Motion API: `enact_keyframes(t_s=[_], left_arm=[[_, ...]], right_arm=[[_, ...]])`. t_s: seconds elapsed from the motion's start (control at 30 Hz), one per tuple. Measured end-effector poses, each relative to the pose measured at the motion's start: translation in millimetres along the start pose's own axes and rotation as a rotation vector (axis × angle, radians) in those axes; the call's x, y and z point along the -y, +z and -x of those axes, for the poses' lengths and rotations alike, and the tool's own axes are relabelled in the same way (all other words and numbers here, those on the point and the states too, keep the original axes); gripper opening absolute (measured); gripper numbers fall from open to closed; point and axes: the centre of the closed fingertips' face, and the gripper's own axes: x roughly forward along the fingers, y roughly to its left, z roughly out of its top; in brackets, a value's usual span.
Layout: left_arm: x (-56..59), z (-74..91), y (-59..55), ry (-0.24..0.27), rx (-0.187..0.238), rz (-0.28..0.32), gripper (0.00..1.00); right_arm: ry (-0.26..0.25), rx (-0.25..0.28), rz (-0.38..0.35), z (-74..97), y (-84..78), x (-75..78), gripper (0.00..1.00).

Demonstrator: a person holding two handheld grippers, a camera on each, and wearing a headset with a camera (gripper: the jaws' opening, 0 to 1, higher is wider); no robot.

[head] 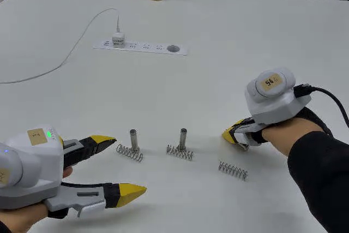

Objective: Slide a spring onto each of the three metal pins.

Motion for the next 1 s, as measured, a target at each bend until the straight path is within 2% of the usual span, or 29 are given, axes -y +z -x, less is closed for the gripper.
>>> enact_keyframes(t_s=[0.27, 0.57, 1.0], left_arm=[[3.2, -2.3, 3.6, -0.007, 0.006, -0.008, 0.71], [-0.6, 2.6, 3.8, 0.008, 0.01, -0.005, 0.7], [1.5, 1.6, 6.3, 0.001, 0.012, -0.017, 0.71]], right_arm=[[-0.004, 0.02, -0.015, -0.8, 2.9, 0.7, 0.09], [0.017, 0.077, -0.024, 17.9, 19.1, -10.7, 0.09], [0.017, 0.127, -0.023, 39.3, 22.4, -21.9, 0.09]])
